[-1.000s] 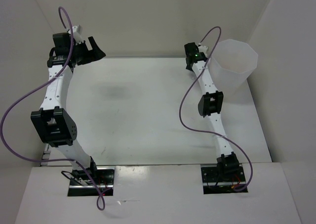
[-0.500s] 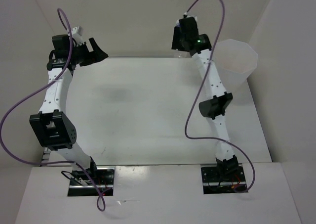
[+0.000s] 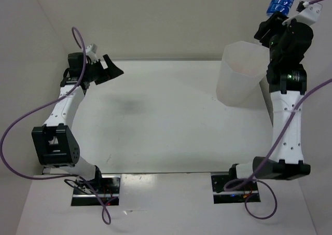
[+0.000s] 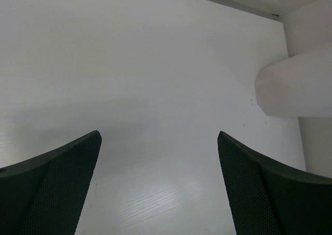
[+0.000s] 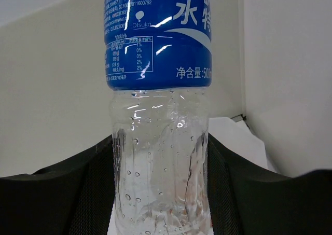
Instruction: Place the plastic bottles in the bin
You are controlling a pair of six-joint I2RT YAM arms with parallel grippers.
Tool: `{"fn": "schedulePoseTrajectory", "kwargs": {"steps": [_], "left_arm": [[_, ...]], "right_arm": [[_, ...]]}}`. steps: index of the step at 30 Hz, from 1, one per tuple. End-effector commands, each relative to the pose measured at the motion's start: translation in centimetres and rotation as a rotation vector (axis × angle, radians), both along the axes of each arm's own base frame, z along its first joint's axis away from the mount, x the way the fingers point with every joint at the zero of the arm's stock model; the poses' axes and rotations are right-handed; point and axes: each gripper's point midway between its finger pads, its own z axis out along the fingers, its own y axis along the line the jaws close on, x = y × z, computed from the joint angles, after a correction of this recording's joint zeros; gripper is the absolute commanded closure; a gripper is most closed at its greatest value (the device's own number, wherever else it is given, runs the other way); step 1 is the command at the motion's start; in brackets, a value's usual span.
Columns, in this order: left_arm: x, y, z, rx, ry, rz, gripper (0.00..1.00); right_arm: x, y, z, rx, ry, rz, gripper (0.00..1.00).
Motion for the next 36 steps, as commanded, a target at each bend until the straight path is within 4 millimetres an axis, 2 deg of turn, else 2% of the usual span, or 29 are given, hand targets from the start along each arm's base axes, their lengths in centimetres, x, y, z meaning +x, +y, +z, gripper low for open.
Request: {"fn": "schedulePoseTrajectory", "kwargs": {"steps": [1, 2, 3, 4, 7, 8, 10, 11, 13, 14, 15, 16, 18, 19, 23, 24, 28, 30, 32, 33, 34, 35, 36], "left_arm": [[-0.9, -1.9, 3.3, -0.004, -0.112, 0.019, 0.0], [-1.1, -2.0, 3.1, 0.016, -0.104, 0.048, 0.0], [-1.4, -2.3, 2.8, 0.03, -0.096, 0.062, 0.0], [-2.1, -3.2, 2.9, 0.044, -0.096, 0.064, 0.0], [-2.6, -3.7, 2.6, 0.054, -0.073, 0.099, 0.0], [-2.8, -3.7, 3.0, 0.053, -0.084, 0.099, 0.0], [-3.2, -4.8, 3.5, 0.06, -0.099, 0.087, 0.0], [-3.5, -4.5, 3.3, 0.067, -0.09, 0.101, 0.0], [-3.9, -4.8, 3.0, 0.064, -0.078, 0.102, 0.0], [-4.1, -4.8, 2.7, 0.066, -0.065, 0.101, 0.0], [-4.1, -4.8, 2.7, 0.066, -0.065, 0.101, 0.0], [-4.2, -4.7, 2.5, 0.068, -0.053, 0.101, 0.0], [-4.3, -4.7, 2.3, 0.07, -0.043, 0.1, 0.0], [-4.5, -4.7, 2.6, 0.068, -0.052, 0.101, 0.0], [-5.2, -4.5, 3.3, 0.07, -0.068, 0.11, 0.0], [-5.5, -4.5, 2.6, 0.073, -0.047, 0.109, 0.0], [-6.7, -3.8, 3.7, 0.077, -0.058, 0.145, 0.0], [-7.5, -3.6, 3.2, 0.092, -0.042, 0.16, 0.0], [-8.4, -3.1, 4.1, 0.086, -0.053, 0.187, 0.0], [-8.8, -2.8, 4.2, 0.093, -0.05, 0.2, 0.0], [-9.2, -1.8, 5.4, 0.109, -0.075, 0.25, 0.0], [-9.9, -1.5, 5.4, 0.128, -0.058, 0.272, 0.0], [-10.6, -0.7, 6.4, 0.139, -0.08, 0.311, 0.0]], "right_arm": [[6.5, -1.0, -6.1, -0.019, 0.119, 0.072, 0.43], [7.6, -1.2, -7.7, -0.034, 0.152, 0.073, 0.42], [8.2, -1.1, -7.8, -0.036, 0.145, 0.083, 0.42], [9.2, -1.5, -9.4, -0.03, 0.175, 0.087, 0.42], [10.6, -1.9, -11.8, -0.007, 0.221, 0.122, 0.41], [11.3, -2.0, -12.9, -0.002, 0.243, 0.122, 0.36], [11.5, -1.6, -13.6, 0.004, 0.262, 0.147, 0.36], [11.7, -1.6, -14.4, 0.008, 0.283, 0.148, 0.34], [11.6, -2.3, -15.5, 0.036, 0.302, 0.101, 0.24], [11.1, -2.2, -15.1, 0.05, 0.292, 0.1, 0.17], [10.9, -2.1, -15.3, 0.061, 0.286, 0.098, 0.16], [10.5, -2.2, -15.2, 0.069, 0.283, 0.087, 0.1], [9.5, -2.2, -13.7, 0.069, 0.239, 0.074, 0.04], [9.2, -2.4, -13.8, 0.077, 0.24, 0.055, 0.04], [7.2, -1.9, -11.6, 0.08, 0.189, 0.065, 0.0], [6.4, -1.8, -10.8, 0.088, 0.169, 0.065, 0.0], [4.8, -1.3, -9.2, 0.141, 0.15, 0.063, 0.0], [4.6, 0.4, -9.1, 0.135, 0.172, 0.119, 0.0], [4.7, 4.9, -9.6, 0.101, 0.193, 0.253, 0.0], [4.3, 6.7, -9.0, 0.075, 0.175, 0.308, 0.0], [3.9, 10.4, -8.6, 0.065, 0.157, 0.393, 0.0], [3.7, 12.2, -8.7, 0.074, 0.155, 0.434, 0.0], [3.7, 14.0, -9.7, 0.1, 0.179, 0.469, 0.0]]}}
